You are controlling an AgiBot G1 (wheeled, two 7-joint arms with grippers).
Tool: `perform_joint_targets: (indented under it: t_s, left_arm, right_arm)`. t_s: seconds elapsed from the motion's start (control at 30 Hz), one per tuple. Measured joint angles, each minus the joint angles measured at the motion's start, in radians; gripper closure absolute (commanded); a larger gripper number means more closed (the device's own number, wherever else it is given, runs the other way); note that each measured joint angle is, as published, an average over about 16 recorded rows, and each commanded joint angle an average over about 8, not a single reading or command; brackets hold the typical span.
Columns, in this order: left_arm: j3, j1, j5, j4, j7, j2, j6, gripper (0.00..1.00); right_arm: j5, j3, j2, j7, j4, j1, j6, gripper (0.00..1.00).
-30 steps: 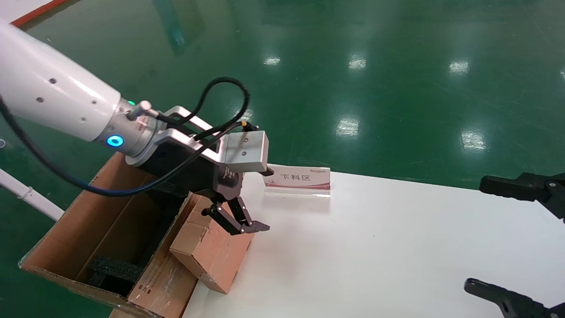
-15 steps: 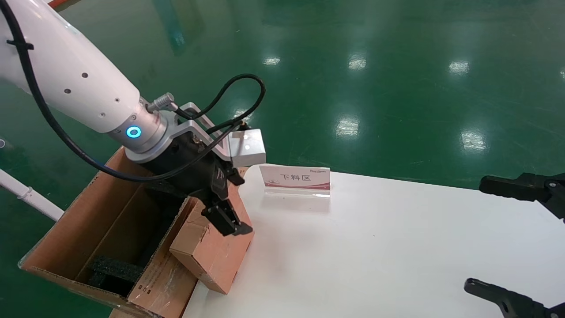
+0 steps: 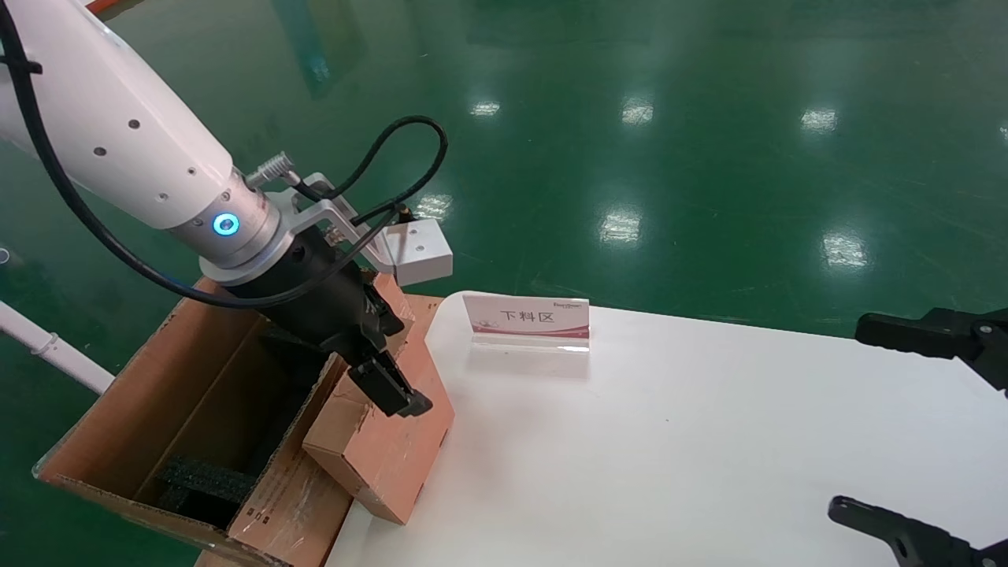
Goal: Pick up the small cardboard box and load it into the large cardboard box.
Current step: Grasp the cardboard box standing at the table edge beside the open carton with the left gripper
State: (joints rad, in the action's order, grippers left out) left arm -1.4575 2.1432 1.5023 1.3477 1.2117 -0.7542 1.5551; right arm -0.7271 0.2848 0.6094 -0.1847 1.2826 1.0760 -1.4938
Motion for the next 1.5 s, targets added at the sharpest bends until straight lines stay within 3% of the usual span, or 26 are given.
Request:
perform_joint_targets:
  t_s: [0.63,1.5]
  left_arm:
    - [-0.120,0.035,0.041,0.001,0.100,-0.003,-0.022,0.00]
    - [-0.200,0.077,0.008,-0.003,0.173,-0.026,-0.021,0.00]
  right_arm:
    - [0.001,0.001,-0.001,0.001,0.000,0.000,0.001,0.00]
    - [0.002,0.003,-0.001,0.002,0.000,0.001,0.001,0.00]
